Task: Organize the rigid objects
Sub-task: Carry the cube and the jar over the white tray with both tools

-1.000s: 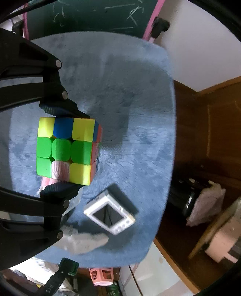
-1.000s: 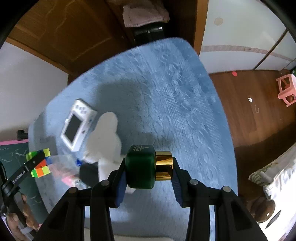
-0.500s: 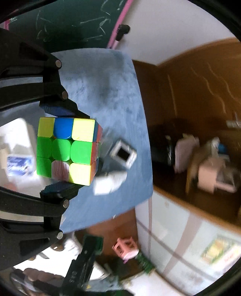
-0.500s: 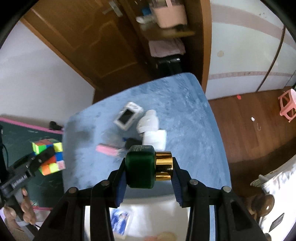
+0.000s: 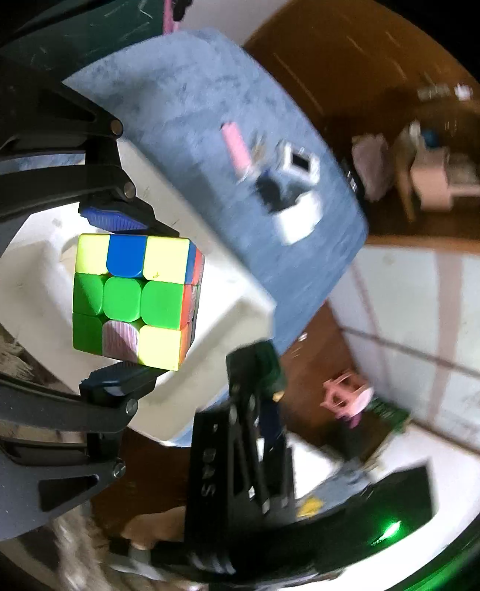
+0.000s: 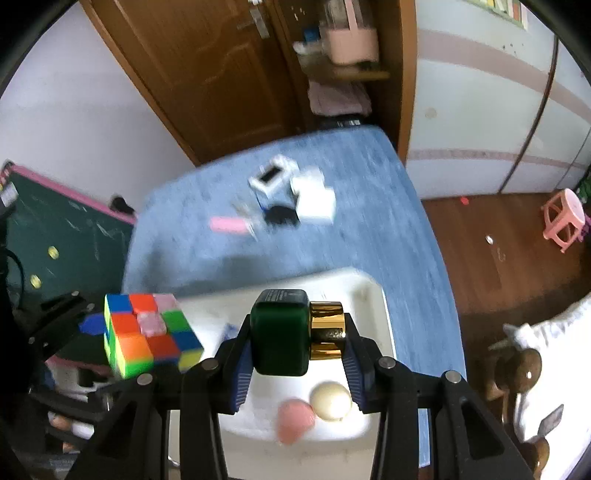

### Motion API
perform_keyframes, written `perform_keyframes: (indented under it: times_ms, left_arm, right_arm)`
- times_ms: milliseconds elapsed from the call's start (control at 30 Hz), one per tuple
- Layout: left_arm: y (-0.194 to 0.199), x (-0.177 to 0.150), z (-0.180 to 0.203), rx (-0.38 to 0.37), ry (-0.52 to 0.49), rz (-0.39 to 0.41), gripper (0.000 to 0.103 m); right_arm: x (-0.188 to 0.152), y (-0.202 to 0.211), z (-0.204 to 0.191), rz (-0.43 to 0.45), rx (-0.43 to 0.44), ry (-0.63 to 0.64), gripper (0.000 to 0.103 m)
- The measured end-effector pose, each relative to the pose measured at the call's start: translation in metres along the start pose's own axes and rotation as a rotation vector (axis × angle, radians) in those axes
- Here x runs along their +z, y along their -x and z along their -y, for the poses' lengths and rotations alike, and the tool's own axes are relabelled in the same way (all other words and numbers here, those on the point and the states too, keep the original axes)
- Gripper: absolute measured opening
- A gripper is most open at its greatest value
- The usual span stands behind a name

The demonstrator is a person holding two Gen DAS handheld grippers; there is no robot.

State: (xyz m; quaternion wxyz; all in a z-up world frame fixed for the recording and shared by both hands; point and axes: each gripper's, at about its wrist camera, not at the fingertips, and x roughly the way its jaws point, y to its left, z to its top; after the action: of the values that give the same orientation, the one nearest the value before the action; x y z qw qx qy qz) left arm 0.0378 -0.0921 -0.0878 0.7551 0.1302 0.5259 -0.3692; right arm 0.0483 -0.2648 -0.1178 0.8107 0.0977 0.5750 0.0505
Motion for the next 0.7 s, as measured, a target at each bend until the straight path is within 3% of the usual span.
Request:
perform_keyframes:
  times_ms: [200, 700]
  left_arm:
    - [-0.039, -0.026, 0.018, -0.007, -0.064, -0.084, 0.062]
    - [-0.097, -0.061, 0.022, 0.014, -0.073, -0.192, 0.062]
  right_arm:
    - [-0.039, -0.057, 0.007, -0.153, 0.001, -0.03, 0.043]
    - [-0.066, -0.119, 0.012, -0.286, -0.083, -0.011, 0.043]
